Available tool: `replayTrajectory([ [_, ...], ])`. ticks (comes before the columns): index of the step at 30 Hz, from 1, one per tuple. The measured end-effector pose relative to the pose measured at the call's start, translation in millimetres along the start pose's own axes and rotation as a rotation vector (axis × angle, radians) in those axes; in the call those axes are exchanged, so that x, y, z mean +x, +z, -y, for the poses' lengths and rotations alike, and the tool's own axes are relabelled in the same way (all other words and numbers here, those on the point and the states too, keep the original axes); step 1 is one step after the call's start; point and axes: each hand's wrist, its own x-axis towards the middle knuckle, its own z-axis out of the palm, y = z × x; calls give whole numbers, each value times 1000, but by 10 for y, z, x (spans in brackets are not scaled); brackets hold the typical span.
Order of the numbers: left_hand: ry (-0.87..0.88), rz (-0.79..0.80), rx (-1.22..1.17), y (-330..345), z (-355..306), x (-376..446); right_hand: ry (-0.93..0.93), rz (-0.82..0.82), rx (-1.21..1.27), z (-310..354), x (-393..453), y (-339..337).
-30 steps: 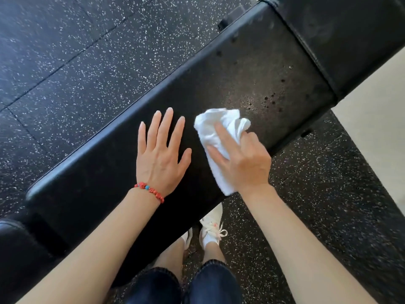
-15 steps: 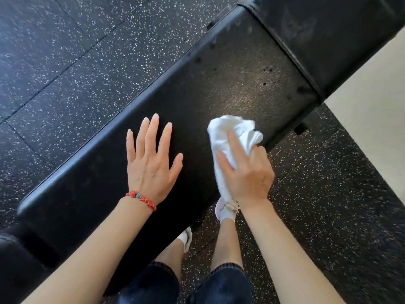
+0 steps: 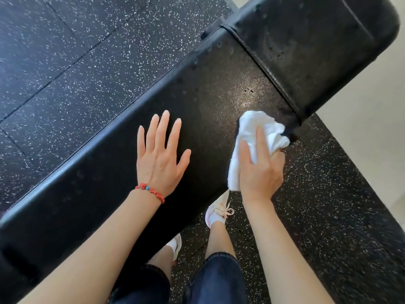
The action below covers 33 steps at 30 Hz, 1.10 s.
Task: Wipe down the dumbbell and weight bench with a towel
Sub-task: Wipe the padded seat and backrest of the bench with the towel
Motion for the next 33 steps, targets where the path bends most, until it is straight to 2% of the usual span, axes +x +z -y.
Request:
replayTrajectory([
  [4,-9,-12,14,45,11,-9,-107,-28,-53,-41,447,93],
  [7,-1,-24,23,70,15,2,-106,-45,-74,-31,844,201],
  [9,-4,-26,20,74,18,-2,-148,-44,-73,-10,771,191],
  [13,-8,-19,15,24,-6,9,-355,52,-27,8,321,45],
  [16,-9,-18,8,16,-20,14,-487,83,-17,37,577,82],
  [20,-14,-30,16,47,-7,11,-429,76,0,368,1190,361],
  [23,-14,-32,24,59,3,4,-375,85,-8,495,1204,398],
  [26,-23,-50,13,38,1,9,-514,122,10,425,858,288],
  [28,-71,-79,-3,28,24,-6,-631,170,16,389,789,245],
  [30,-158,-113,-8,23,73,-21,-686,144,28,419,949,295],
  [33,-276,-134,15,12,162,-39,-618,79,11,618,1336,469],
])
